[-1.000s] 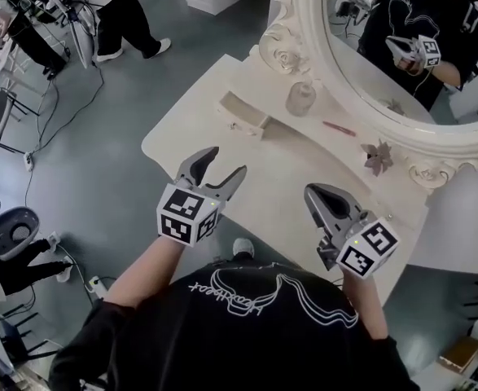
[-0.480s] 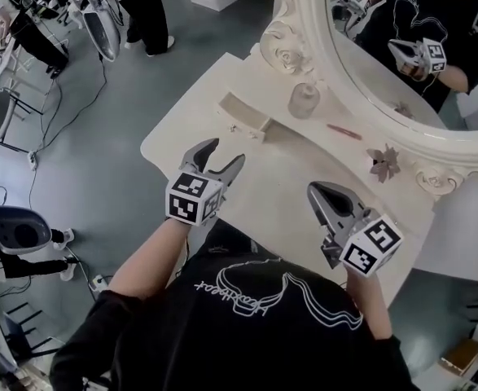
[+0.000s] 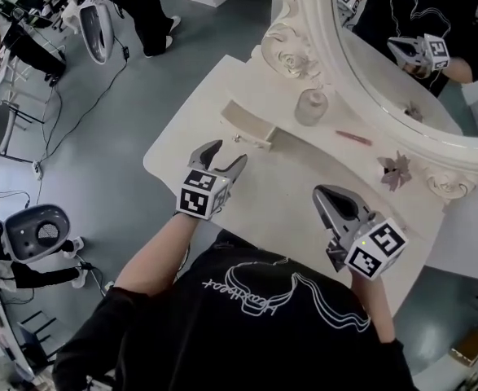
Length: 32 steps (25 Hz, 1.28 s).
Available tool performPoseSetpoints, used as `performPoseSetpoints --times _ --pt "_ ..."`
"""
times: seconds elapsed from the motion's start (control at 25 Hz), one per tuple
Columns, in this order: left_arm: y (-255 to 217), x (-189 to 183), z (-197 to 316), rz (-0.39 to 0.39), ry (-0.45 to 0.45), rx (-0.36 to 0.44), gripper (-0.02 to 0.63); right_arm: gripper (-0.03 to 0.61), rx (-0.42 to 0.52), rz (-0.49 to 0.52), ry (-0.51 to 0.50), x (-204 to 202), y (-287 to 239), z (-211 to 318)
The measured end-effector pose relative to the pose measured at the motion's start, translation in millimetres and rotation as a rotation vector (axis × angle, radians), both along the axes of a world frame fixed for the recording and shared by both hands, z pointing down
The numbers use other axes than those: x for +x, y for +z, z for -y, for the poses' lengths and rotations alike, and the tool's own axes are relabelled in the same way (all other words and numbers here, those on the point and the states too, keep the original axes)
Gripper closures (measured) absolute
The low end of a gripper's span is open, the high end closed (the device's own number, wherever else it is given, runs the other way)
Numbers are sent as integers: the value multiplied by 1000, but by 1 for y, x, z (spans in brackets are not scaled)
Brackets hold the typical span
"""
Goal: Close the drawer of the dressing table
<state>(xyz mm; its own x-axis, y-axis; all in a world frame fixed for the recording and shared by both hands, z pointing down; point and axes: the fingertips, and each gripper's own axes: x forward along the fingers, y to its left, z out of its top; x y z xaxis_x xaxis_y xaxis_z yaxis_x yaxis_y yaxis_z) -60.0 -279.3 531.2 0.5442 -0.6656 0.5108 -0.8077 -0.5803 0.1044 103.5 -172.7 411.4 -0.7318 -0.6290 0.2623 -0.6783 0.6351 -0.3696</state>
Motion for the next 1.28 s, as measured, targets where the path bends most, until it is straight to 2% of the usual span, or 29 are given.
performPoseSetpoints --times 0.12,0.36,0.68,1.0,1.28 --pt "10 0 11 29 11 0 328 575 -23 -5 11 2 5 7" --pt "22 3 26 17 36 -21 335 575 -45 -10 16 -3 14 19" --pt "31 4 33 31 36 -16 463 574 -69 -19 17 -7 20 27" --pt "31 7 33 3 44 -24 508 574 -82 -23 16 -12 24 26" --pt "31 7 33 -3 39 -19 511 574 -93 -19 27 -10 28 27"
